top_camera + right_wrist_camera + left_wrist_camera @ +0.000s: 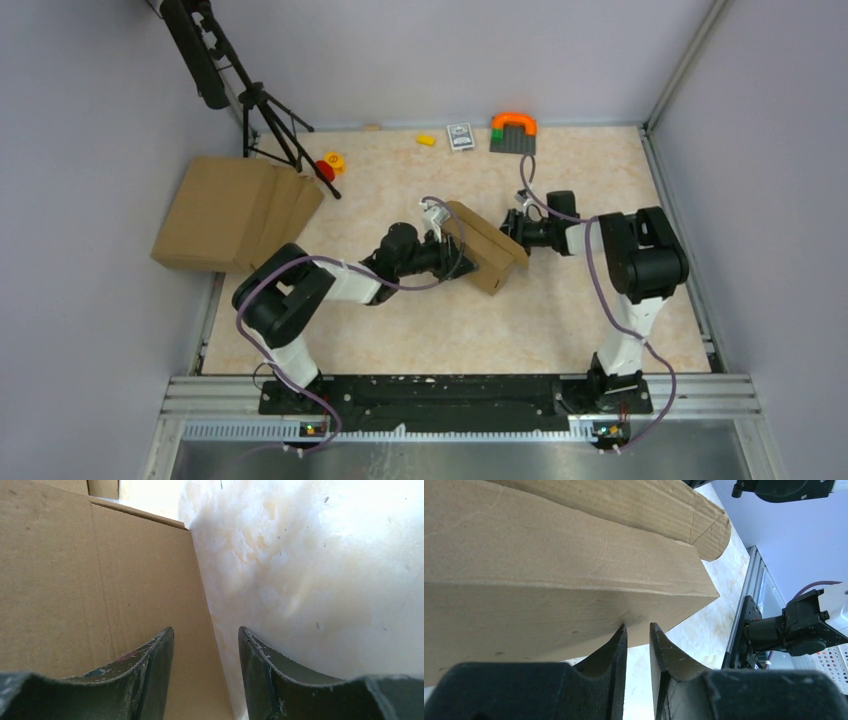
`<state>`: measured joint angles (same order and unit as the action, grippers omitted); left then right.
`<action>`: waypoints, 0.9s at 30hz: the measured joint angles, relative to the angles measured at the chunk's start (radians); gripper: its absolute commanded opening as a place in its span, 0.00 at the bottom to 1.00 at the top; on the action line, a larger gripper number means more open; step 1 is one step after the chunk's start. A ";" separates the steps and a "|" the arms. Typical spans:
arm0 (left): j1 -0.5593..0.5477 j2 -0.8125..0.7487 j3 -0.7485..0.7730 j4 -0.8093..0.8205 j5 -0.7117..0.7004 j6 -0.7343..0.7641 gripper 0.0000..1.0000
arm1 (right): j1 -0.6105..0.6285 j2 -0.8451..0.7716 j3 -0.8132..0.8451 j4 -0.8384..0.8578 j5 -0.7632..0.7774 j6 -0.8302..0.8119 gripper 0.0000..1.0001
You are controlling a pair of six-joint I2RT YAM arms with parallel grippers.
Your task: Fold the paper box
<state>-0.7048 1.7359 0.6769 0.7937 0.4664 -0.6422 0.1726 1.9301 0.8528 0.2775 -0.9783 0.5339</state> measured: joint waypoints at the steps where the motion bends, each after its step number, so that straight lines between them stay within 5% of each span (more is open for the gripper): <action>1: 0.000 0.000 0.000 -0.005 0.000 0.002 0.24 | 0.001 -0.003 0.000 -0.004 0.005 -0.003 0.50; 27: -0.030 -0.400 -0.246 -0.240 -0.052 0.092 0.26 | 0.192 -0.303 -0.114 -0.208 0.265 -0.101 0.49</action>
<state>-0.7349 1.3361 0.4309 0.5533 0.4145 -0.5507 0.3641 1.6272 0.7387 0.0696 -0.7132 0.4328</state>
